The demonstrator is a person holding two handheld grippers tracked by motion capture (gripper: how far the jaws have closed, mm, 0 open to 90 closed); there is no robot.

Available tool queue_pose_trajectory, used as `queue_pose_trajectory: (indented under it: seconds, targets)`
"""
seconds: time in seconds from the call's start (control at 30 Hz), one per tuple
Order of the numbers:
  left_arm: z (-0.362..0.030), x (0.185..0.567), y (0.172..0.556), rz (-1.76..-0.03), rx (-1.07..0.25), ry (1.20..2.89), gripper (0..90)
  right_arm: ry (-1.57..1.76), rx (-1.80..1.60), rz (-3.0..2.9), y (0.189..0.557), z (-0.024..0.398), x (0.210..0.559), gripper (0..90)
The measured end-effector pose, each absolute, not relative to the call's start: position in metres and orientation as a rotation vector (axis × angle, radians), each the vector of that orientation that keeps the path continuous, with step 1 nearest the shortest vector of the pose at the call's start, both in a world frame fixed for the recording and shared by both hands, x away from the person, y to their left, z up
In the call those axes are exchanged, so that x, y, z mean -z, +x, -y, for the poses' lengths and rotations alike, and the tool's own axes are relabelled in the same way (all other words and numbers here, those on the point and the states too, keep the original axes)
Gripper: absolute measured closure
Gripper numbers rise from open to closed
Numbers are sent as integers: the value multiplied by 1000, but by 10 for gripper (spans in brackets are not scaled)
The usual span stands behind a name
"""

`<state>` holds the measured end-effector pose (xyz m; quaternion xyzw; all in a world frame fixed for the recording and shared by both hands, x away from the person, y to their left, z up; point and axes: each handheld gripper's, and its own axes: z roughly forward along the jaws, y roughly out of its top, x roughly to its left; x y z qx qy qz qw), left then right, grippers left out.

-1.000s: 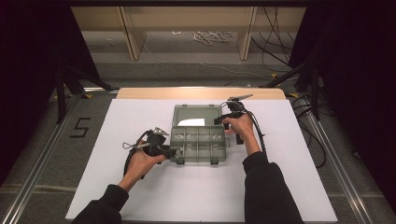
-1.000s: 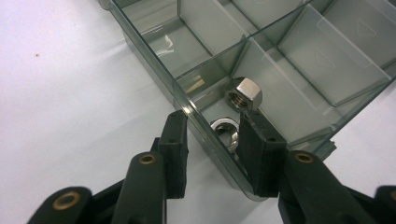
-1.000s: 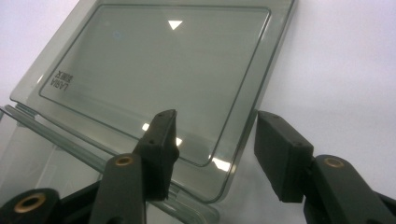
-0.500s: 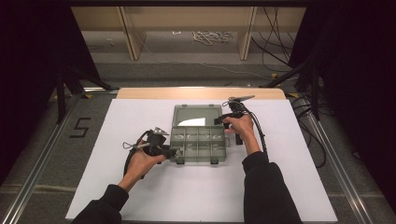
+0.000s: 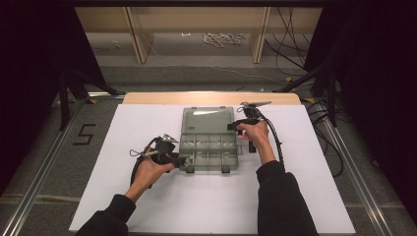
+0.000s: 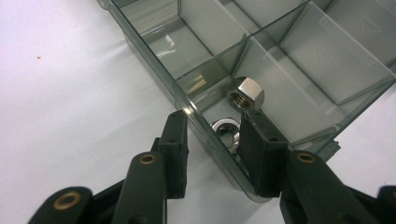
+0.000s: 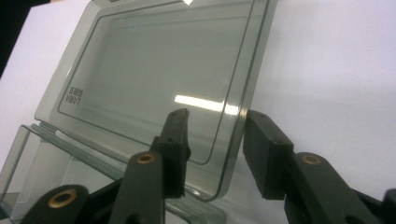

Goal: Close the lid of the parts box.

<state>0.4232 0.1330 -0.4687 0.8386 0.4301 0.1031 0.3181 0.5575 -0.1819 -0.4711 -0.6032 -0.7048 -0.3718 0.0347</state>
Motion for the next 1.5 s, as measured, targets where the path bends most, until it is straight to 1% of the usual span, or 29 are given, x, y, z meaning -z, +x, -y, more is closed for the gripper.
queue_pose_trajectory:
  seconds: [0.1,0.27,0.77,0.8,0.83,0.9,0.93,1.13,1.23,1.37,1.4,1.5]
  targets:
    - [-133,469,423,-1129,-276,2208,627,-1884,1119,2115,555,182,469,646]
    - [-133,469,423,-1129,-268,2214,627,-1871,1194,2149,555,187,469,702]
    - [-132,469,423,-1131,-277,2202,624,-1870,1225,2149,550,189,460,786]
    - [-131,470,423,-1131,-281,2197,621,-1868,1237,2167,550,189,460,825]
    - [-131,471,423,-1125,-299,2183,619,-1866,1248,2175,549,190,459,827]
    - [-131,470,423,-1125,-295,2188,618,-1863,1257,2193,549,189,458,830]
    - [-132,469,423,-1128,-271,2206,618,-1842,1277,2220,549,190,459,833]
    - [-133,469,423,-1129,-268,2208,617,-1801,1336,2335,547,189,457,846]
    - [-133,469,424,-1129,-268,2211,617,-1844,1332,2299,540,186,456,848]
    - [-133,470,424,-1136,-272,2185,619,-1827,1400,2322,536,187,458,849]
    - [-134,469,424,-1139,-248,2198,619,-1791,1430,2387,536,188,460,849]
    - [-133,469,424,-1138,-252,2195,619,-1811,1454,2372,531,186,460,850]
